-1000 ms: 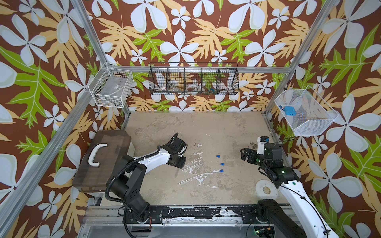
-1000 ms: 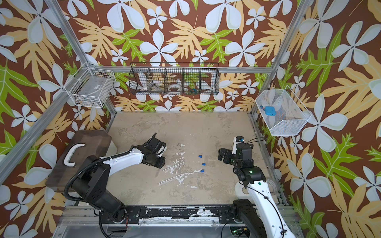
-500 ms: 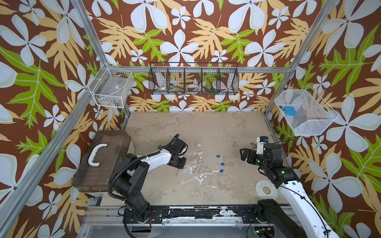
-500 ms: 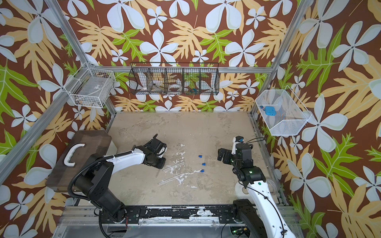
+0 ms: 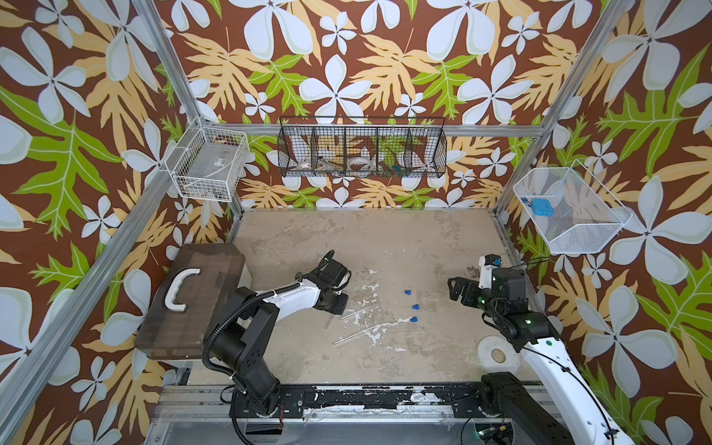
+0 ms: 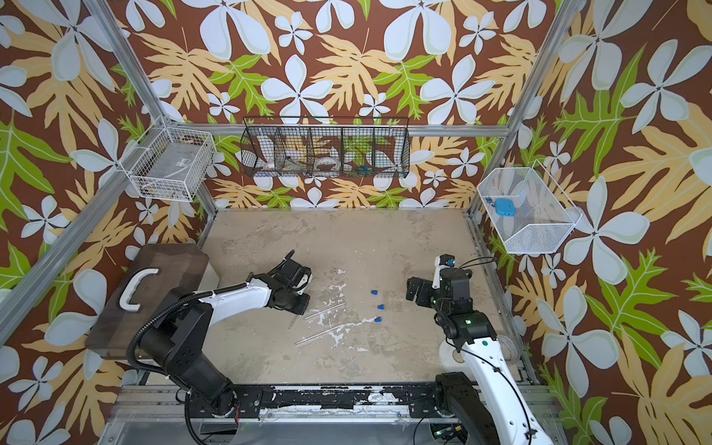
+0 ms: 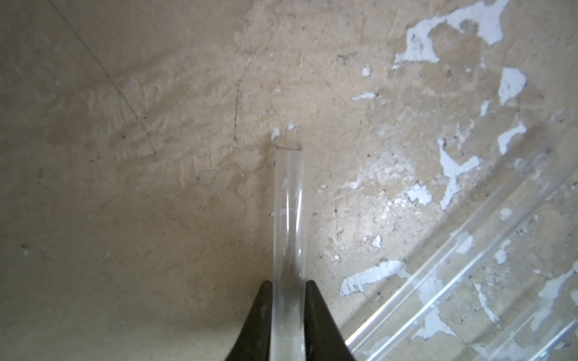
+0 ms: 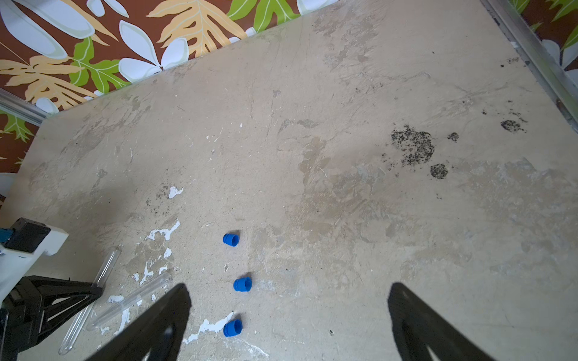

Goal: Insert stoppers into test tubes
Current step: Pick up the test tube at the center of the board.

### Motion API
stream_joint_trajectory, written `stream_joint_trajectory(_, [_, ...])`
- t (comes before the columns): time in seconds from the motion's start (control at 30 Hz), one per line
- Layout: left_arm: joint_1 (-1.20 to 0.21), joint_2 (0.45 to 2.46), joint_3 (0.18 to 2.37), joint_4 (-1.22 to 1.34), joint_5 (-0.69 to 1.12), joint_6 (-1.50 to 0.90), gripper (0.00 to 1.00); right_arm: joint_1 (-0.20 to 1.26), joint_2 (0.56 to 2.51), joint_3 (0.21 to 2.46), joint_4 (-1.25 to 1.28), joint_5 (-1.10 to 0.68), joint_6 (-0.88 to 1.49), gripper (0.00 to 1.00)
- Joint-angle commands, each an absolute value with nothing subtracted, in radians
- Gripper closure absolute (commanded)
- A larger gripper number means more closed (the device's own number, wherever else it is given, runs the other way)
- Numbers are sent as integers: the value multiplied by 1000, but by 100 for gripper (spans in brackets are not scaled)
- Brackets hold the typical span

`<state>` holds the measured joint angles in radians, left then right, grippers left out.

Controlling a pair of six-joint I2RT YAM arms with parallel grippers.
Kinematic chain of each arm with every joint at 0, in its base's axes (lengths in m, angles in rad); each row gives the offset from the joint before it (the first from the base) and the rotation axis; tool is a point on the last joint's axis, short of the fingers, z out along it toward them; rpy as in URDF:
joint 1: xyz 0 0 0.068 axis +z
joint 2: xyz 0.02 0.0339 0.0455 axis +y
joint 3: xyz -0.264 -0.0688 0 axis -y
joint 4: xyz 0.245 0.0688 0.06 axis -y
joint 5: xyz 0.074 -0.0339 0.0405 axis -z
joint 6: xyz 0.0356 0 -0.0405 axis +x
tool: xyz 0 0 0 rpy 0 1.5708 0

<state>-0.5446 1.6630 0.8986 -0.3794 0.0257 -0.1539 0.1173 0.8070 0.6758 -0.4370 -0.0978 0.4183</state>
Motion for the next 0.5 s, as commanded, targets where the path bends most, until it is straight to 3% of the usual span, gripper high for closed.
stream_joint_trajectory(0.0, [-546, 1677, 890, -417, 11, -149, 80, 118, 808, 673, -422, -95, 417, 0])
stream_joint_trajectory(0.3, [-545, 1632, 903, -425, 21, -140, 81, 136, 825, 680, -422, -135, 416, 0])
stream_joint_trajectory(0.47, [-546, 1573, 939, -440, 23, -106, 81, 138, 898, 721, -427, -301, 451, 0])
